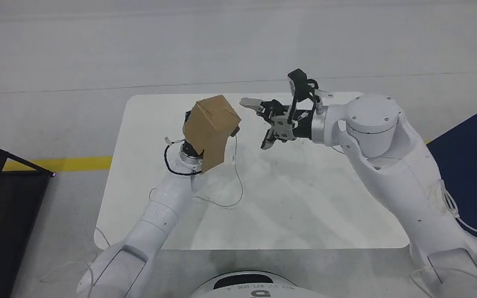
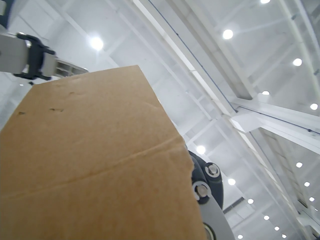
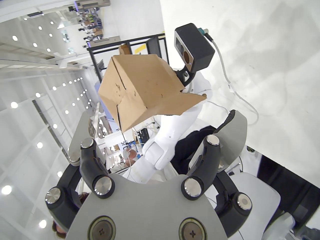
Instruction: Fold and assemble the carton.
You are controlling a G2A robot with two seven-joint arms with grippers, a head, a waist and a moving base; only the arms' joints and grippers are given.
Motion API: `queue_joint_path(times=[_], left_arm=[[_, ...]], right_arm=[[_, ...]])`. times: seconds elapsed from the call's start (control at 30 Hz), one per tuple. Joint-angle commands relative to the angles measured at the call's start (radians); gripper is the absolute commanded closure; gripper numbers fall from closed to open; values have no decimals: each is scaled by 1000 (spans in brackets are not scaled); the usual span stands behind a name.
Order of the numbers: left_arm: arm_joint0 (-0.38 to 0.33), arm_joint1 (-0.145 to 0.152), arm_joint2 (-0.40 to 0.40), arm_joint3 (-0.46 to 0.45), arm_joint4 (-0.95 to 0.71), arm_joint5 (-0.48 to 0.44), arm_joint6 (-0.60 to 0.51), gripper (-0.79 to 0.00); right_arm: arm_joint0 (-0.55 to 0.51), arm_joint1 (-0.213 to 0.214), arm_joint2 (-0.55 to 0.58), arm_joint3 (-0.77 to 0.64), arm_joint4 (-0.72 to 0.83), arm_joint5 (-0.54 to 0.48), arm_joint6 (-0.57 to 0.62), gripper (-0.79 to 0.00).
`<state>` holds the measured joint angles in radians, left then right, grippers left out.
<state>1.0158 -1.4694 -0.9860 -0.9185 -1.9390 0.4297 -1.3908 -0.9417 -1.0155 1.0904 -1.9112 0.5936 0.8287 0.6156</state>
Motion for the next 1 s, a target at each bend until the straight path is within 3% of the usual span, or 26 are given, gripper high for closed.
queue_joint_path(times=[0.0,0.07,0.23,0.3,0.43,0.63,0.8,0.83,0.87,0.9,0.97], left_arm=[[-32,-5,13,45,-3,12,13,0],[-79,-6,29,101,73,6,6,0],[-276,23,97,233,609,-153,4,0],[-356,40,136,248,840,-195,26,0],[-482,65,216,227,1209,-190,28,0],[-559,75,355,145,1644,-251,68,0],[-570,46,485,117,1884,-250,115,0],[-572,36,502,115,1898,-241,121,-129],[-575,25,514,115,1905,-237,129,-385],[-578,15,521,121,1900,-232,136,-785],[-590,-4,527,142,1884,-227,145,-785]], right_arm=[[-15,1,21,-8,11,-27,-23,-785],[-31,3,42,-18,11,-44,-44,-785],[-101,19,147,-26,10,-53,-68,-785],[-143,28,204,-35,16,-52,-74,-785],[-239,44,328,-60,17,-47,-93,-785],[-402,56,513,-100,51,-64,-156,-785],[-514,53,590,-126,101,-89,-191,-785],[-528,53,593,-132,107,-94,-195,-785],[-540,52,593,-137,112,-98,-196,-785],[-550,51,592,-140,115,-102,-198,-785],[-563,50,586,-146,120,-110,-202,-785]])
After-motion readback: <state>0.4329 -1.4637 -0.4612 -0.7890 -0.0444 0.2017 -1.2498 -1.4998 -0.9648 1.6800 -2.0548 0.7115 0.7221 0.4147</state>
